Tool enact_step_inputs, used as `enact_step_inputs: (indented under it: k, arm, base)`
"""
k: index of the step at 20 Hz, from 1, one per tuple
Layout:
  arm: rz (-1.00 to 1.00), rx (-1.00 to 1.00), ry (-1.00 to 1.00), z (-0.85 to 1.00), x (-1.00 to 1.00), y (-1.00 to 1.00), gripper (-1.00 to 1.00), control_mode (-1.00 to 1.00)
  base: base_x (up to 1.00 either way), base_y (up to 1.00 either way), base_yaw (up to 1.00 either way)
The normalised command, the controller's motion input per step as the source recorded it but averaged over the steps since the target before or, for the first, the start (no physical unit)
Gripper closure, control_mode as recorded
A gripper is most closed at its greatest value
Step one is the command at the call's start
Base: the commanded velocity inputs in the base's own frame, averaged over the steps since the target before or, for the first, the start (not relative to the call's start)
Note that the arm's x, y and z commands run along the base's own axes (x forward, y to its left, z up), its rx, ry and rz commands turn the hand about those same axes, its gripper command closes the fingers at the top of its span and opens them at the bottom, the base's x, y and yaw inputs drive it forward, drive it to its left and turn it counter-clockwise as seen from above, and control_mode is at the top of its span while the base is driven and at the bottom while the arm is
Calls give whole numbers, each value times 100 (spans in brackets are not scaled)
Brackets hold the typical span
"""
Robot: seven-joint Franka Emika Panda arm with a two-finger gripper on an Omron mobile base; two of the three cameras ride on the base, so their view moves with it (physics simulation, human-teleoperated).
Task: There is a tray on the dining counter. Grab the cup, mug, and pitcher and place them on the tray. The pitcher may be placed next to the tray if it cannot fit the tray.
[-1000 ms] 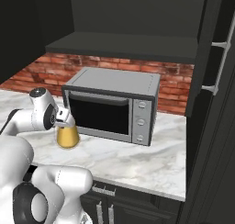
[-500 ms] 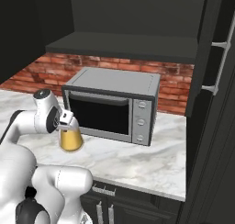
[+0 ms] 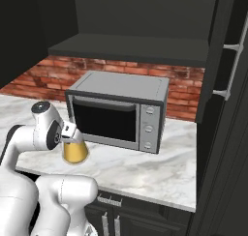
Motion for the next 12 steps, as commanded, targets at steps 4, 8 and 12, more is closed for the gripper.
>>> enact_step_inputs:
  k: [4, 8, 12]
  arm:
    - [0, 0, 0, 1, -3, -16, 100, -100]
    - [0, 0, 0, 9, -6, -17, 100, -100]
    - [0, 0, 0, 16, -7, -17, 100, -100]
  base:
    - [0, 0, 0]
    - [0, 0, 0]
    - [0, 0, 0]
